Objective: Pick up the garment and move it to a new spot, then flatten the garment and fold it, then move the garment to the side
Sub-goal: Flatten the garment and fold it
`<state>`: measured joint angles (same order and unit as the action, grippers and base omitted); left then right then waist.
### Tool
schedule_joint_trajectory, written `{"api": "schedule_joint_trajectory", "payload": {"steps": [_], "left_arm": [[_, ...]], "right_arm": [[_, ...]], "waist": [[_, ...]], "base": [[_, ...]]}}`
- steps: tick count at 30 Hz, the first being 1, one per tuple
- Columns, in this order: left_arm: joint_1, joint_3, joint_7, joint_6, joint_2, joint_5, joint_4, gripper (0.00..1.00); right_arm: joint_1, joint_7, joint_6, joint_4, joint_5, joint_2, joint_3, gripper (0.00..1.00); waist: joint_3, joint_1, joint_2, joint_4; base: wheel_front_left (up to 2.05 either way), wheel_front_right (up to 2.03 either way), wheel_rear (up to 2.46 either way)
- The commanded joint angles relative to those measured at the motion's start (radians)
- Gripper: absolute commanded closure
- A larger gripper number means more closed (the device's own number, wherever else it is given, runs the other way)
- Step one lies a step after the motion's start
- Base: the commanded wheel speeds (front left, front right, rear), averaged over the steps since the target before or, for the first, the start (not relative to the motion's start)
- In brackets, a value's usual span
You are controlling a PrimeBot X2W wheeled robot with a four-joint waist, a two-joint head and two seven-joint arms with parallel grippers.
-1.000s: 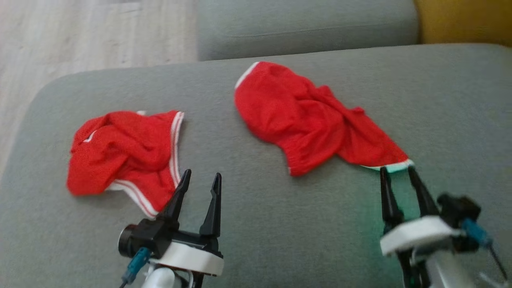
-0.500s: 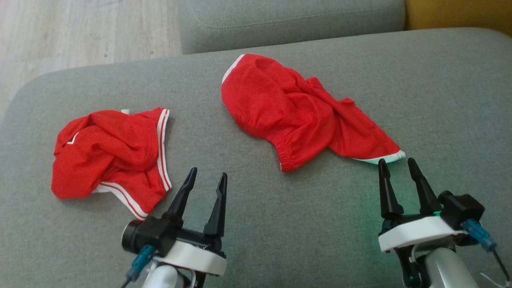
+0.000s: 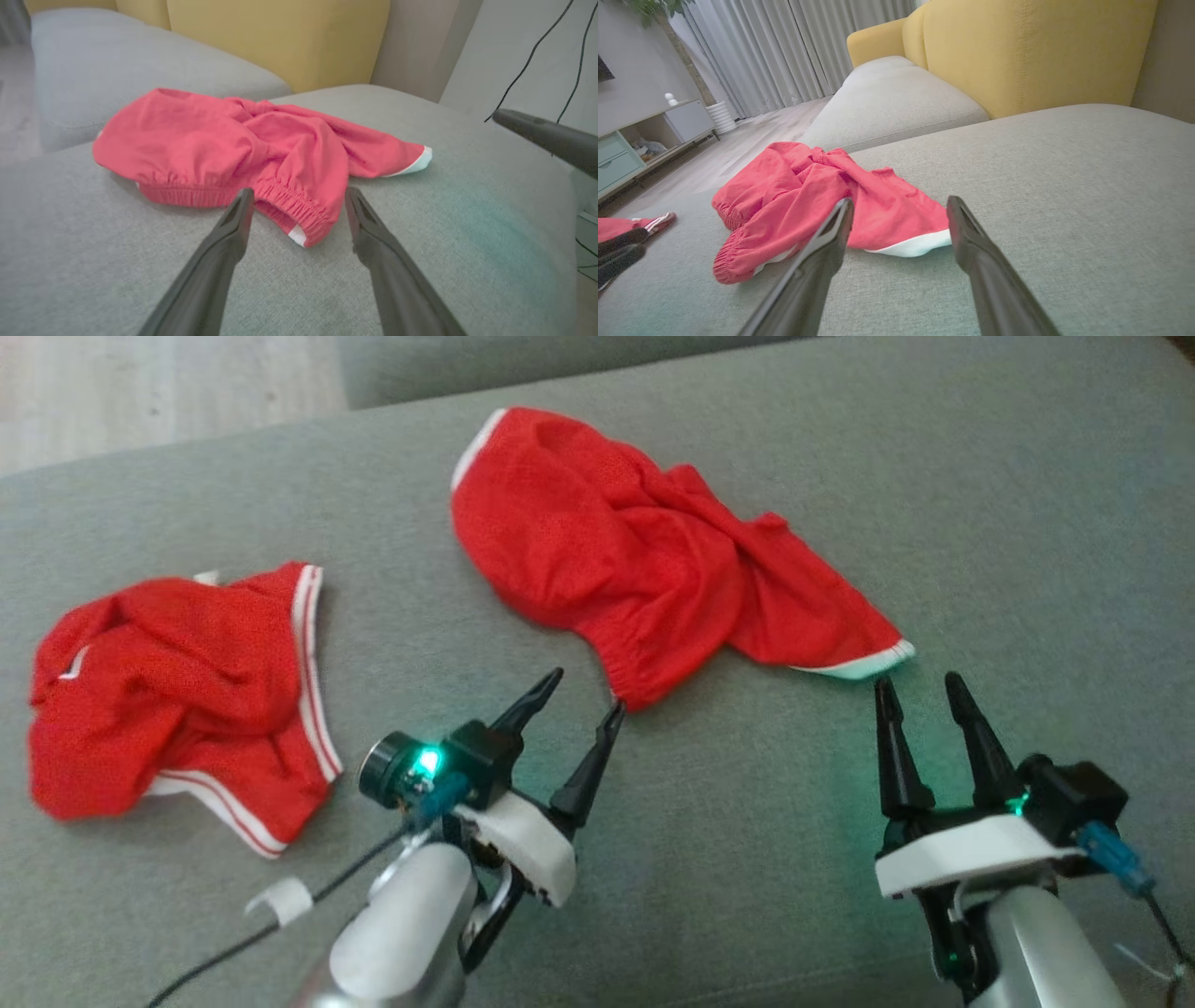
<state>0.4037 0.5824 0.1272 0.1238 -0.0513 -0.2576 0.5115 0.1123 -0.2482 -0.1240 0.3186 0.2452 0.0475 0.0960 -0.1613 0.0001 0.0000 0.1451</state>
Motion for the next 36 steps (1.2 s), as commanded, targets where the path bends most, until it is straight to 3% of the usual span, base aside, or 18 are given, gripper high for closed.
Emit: {"api": "schedule_joint_trajectory", "payload": {"steps": [1, 14, 21, 33, 34, 35, 36], "left_arm": [[0.046, -0.021, -0.004, 0.002, 0.001, -0.008, -0.013, 0.00], [0.183, 0.101, -0.027, 0.007, -0.006, -0.136, 0.197, 0.00], [0.218, 0.090, 0.022, -0.038, -0.009, -0.127, 0.282, 0.00], [0.250, 0.127, 0.036, -0.034, -0.002, -0.138, 0.364, 0.00], [0.252, 0.131, 0.040, -0.032, -0.002, -0.141, 0.367, 0.18], [0.255, 0.133, 0.047, -0.028, -0.001, -0.146, 0.367, 0.53], [0.256, 0.136, 0.055, -0.025, -0.001, -0.151, 0.365, 0.74]], "right_arm": [[0.041, -0.012, -0.007, -0.035, 0.004, 0.003, 0.027, 0.00], [0.068, -0.013, -0.007, -0.045, 0.043, 0.003, 0.061, 0.00], [0.065, -0.013, -0.007, -0.055, 0.051, 0.003, 0.070, 0.00], [0.068, -0.013, -0.007, -0.058, 0.053, 0.003, 0.088, 0.00], [0.068, -0.013, -0.007, -0.058, 0.053, 0.003, 0.089, 0.00], [0.068, -0.013, -0.007, -0.058, 0.052, 0.003, 0.089, 0.00], [0.068, -0.013, -0.007, -0.058, 0.052, 0.003, 0.088, 0.00]], "waist": [[-0.024, -0.0001, 0.0000, 0.027], [-0.092, -0.0001, 0.0000, 0.129], [-0.100, -0.0001, 0.0000, 0.141], [-0.100, -0.0001, 0.0000, 0.144], [-0.100, -0.0001, 0.0000, 0.144], [-0.099, -0.0001, 0.0000, 0.145], [-0.098, -0.0001, 0.0000, 0.145]], "base": [[0.00, 0.00, 0.00], [0.00, 0.00, 0.00], [0.00, 0.00, 0.00], [0.00, 0.00, 0.00], [0.00, 0.00, 0.00], [0.00, 0.00, 0.00], [0.00, 0.00, 0.00]]}}
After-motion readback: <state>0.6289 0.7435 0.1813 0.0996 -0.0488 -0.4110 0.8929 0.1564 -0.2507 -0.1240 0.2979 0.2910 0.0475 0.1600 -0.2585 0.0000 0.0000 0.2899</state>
